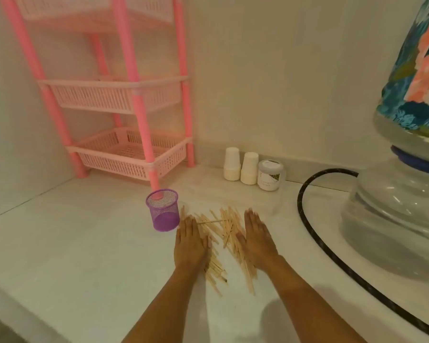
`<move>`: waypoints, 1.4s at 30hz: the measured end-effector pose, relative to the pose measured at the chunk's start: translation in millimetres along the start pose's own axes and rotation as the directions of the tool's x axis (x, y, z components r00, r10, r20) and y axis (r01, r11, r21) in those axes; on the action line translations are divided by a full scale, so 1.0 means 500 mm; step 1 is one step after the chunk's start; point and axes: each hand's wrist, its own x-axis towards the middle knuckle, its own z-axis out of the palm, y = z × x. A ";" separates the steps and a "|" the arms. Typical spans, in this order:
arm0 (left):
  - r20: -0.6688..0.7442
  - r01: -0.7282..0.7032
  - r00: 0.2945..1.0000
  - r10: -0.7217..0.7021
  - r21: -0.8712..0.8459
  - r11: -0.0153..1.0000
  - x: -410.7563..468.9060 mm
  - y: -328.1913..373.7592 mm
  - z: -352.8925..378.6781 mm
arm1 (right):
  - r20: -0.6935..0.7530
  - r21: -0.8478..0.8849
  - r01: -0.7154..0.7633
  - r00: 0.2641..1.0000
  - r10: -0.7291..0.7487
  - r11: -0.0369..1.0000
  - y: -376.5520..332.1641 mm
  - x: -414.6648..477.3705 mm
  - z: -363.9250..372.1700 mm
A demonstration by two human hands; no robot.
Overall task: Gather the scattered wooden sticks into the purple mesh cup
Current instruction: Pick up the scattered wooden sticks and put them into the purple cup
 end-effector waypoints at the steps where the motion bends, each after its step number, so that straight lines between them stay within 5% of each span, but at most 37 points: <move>1: 0.001 0.035 0.999 -0.035 -0.011 0.999 -0.003 -0.001 0.004 | 0.027 0.011 -0.013 1.000 0.012 1.000 -0.001 -0.002 0.007; 8: 0.062 0.277 0.960 -0.272 -0.093 0.956 -0.022 -0.003 0.023 | 0.115 -0.014 -0.017 0.993 0.019 1.000 0.006 -0.018 0.051; 16: 0.069 0.277 0.961 -0.268 -0.255 0.927 -0.013 0.028 0.027 | 0.063 0.052 -0.025 0.998 0.022 0.998 -0.006 -0.011 0.052; 27: 0.054 0.460 0.884 -0.463 -0.263 0.848 0.052 0.047 -0.016 | -0.048 0.020 -0.093 0.994 0.093 0.996 -0.060 0.038 0.028; 35: 0.208 0.593 0.805 -0.556 -0.335 0.733 0.097 0.050 -0.029 | -0.044 0.025 -0.166 0.985 0.167 0.986 -0.068 0.063 0.012; 42: 0.232 0.567 0.821 -0.522 -0.442 0.696 0.104 0.035 -0.026 | -0.022 0.136 -0.251 0.966 0.256 0.958 -0.063 0.070 0.008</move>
